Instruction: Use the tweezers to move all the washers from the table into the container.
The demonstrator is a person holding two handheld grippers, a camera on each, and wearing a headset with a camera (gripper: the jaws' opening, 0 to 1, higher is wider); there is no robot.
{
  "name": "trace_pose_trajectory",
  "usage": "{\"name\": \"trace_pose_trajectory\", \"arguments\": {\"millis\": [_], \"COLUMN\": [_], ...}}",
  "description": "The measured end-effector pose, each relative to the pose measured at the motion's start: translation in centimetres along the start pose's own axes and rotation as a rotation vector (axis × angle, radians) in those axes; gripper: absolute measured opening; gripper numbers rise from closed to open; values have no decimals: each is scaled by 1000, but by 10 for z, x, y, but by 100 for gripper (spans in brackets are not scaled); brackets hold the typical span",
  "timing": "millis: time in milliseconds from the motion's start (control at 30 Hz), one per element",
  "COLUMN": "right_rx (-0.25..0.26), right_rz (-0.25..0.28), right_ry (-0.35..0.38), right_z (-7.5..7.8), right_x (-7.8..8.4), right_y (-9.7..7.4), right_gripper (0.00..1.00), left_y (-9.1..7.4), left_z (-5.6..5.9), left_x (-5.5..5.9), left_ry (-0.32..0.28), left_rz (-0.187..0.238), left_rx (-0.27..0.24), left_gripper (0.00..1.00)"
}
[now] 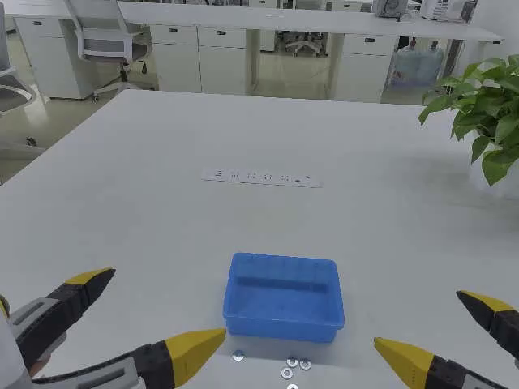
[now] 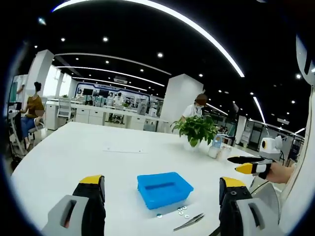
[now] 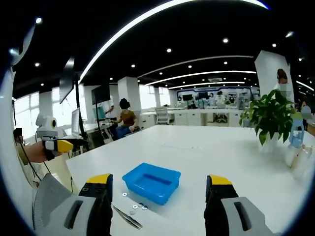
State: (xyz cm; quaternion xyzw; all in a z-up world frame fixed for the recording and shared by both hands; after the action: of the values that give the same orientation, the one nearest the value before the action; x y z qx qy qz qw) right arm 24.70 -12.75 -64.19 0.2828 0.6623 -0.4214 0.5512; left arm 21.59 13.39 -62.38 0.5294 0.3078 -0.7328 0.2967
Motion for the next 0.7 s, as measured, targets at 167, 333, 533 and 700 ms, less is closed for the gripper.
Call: {"name": "trace_pose_trajectory", "arguments": {"millis": [167,333,533,700], "right_rx": [10,4,-2,3], "right_rz": [2,-7,-3,0], "right_ry": [5,1,1,7], "right_z": [3,3,4,5], "right_x": [0,2,0,-1], "right_y": [-2,-2,0,1], "right_gripper": [75,75,75,76], "left_y": [-1,-5,-9,-8], "left_z": [-2,-1,-1,-3], "left_x": [2,3,6,4], "left_ry": [-3,-9,-25,-26], "left_rz": [-7,1,5,3], "left_rx": [-3,-17,-39,-39], "left_gripper": [99,99,99,99]}}
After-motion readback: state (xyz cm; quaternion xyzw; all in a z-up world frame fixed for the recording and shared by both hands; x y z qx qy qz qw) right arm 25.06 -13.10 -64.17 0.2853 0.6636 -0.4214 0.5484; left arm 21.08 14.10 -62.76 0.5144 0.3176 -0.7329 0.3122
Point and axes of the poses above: the centre of the closed fingertips' face, and the gripper's own axes: y roughly forward along the fingers, z roughly to its right, x roughly out of its underside, the point moved 3 cm from there along -y, roughly backward along the fingers, and after that the axes turned 10 degrees about x, right-handed, at the moved point
